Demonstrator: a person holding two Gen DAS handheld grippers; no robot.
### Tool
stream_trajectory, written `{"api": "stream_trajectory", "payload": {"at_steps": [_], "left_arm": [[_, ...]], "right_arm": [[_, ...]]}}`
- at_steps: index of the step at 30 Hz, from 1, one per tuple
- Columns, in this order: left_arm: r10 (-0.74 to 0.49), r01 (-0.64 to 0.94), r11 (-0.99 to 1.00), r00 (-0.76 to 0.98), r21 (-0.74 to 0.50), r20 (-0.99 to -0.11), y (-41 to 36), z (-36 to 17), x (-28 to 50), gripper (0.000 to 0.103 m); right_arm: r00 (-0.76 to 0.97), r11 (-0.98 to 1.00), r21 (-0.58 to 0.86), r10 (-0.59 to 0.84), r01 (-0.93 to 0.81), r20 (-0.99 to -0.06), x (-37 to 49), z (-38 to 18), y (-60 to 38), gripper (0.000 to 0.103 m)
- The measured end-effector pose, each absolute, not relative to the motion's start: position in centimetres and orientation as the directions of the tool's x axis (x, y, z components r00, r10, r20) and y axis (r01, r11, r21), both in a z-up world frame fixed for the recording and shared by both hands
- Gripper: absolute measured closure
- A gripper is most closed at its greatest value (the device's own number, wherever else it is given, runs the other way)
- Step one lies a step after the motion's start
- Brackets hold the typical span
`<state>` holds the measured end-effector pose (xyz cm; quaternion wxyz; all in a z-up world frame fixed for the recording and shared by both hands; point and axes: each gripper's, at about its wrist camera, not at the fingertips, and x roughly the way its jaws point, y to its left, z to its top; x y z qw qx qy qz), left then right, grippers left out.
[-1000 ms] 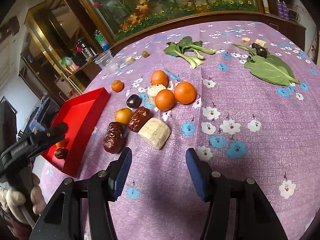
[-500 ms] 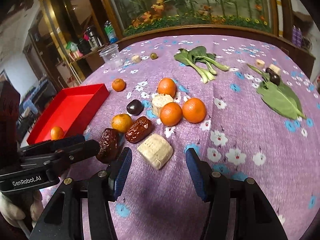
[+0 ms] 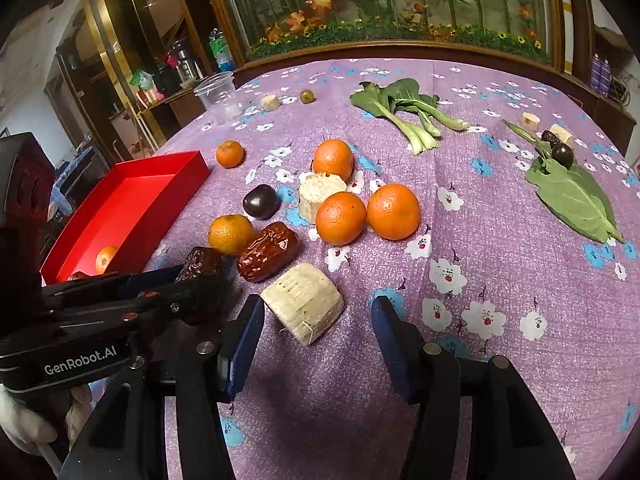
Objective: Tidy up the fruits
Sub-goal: 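Grasp a large dark dried date with the left tool while the right grasps a beige block, then carry the date and block into the red tray and open both tools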
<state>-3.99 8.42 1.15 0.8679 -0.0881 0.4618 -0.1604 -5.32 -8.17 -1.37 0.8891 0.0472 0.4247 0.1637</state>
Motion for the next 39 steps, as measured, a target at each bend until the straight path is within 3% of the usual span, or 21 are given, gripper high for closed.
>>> {"api": "stream_trajectory", "payload": {"at_steps": [4,8,19,39], "left_arm": [[-0.368,0.206,0.93,0.537,-0.305,-0.759,8.6,1.0,-4.0,0.066],[-0.347,0.205,0.938,0.543,-0.28,-0.765,8.2,1.1,-3.9,0.067],[-0.356,0.18,0.934,0.559,-0.309,-0.749,8.9,1.7,-4.9,0.073],[-0.363,0.156,0.922,0.67,-0.355,-0.647,13.3,6.6,-10.2,0.076]], "right_arm": [[0.586,0.94,0.228,0.336,-0.253,-0.738,-5.2,-1.5,-8.1,0.044],[0.577,0.929,0.243,0.365,-0.279,-0.731,-5.3,-1.6,-7.6,0.06],[0.596,0.931,0.246,0.362,-0.269,-0.717,-6.3,-0.7,-7.8,0.061],[0.64,0.926,0.254,0.377,-0.279,-0.67,-11.1,2.9,-6.3,0.061]]}}
